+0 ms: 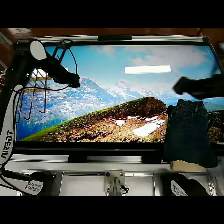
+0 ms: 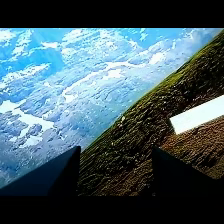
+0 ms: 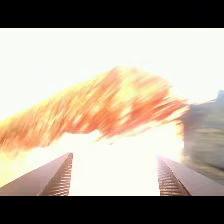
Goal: Fold the shirts.
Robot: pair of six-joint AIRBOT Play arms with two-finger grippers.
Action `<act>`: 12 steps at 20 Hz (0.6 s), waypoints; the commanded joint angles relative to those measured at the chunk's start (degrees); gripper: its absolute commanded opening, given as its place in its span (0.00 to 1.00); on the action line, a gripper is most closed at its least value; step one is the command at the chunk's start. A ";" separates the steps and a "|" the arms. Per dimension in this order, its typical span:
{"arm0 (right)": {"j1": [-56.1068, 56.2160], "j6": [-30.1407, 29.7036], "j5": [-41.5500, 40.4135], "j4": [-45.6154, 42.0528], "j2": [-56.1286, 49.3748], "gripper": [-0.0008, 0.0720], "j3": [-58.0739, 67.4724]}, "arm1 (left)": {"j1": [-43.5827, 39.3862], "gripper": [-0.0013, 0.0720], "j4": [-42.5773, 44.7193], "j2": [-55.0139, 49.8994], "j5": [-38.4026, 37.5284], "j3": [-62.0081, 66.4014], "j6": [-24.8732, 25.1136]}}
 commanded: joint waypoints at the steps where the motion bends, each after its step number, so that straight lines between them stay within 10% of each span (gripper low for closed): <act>1: 12.28 6.58 1.88 -4.39 -9.86 0.87 0.68 | -3.23 0.76 6.75 1.40 -2.12 -3.54 -5.44; 12: 12.31 6.69 2.69 -4.04 -11.58 0.87 0.68 | -4.96 0.76 6.56 9.25 13.11 -16.02 -11.82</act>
